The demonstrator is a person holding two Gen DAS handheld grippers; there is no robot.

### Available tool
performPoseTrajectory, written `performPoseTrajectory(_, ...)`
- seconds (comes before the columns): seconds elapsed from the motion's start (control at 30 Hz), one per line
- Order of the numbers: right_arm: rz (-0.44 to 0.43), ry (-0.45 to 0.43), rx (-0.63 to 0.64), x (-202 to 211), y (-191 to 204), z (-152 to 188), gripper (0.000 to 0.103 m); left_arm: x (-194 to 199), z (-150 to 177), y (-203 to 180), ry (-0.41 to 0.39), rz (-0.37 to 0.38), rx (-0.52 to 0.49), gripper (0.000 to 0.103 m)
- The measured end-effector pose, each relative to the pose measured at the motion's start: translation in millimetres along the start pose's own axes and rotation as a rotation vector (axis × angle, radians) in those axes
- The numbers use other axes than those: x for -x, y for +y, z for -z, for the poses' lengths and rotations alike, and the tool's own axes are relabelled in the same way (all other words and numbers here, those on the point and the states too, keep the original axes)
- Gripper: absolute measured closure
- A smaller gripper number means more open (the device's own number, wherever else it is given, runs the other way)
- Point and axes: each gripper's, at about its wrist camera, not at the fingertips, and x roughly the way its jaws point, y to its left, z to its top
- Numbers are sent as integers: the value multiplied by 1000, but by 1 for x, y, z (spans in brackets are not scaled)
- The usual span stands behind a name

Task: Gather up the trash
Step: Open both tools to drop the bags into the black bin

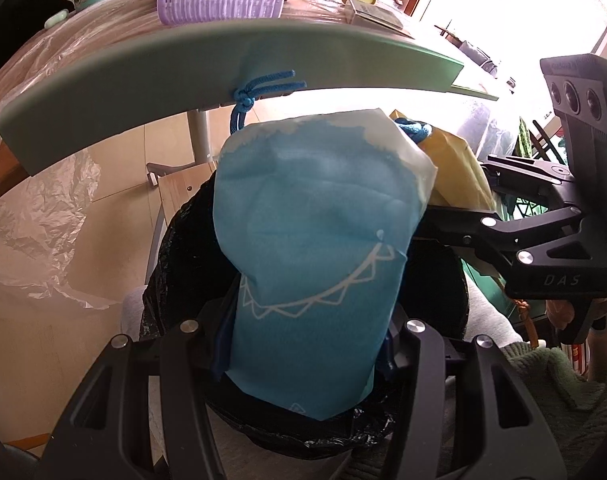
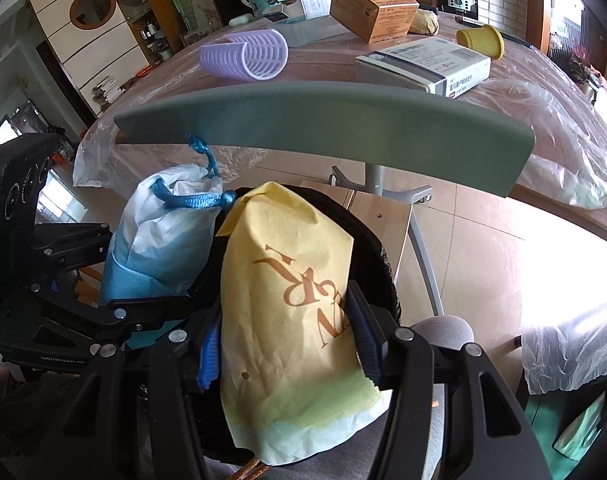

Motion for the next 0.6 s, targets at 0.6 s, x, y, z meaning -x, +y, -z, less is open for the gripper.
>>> performPoseTrajectory(0.6,5,9,-2,-5,-2,-1,49,-3,-2,1,4,-8,-8,48)
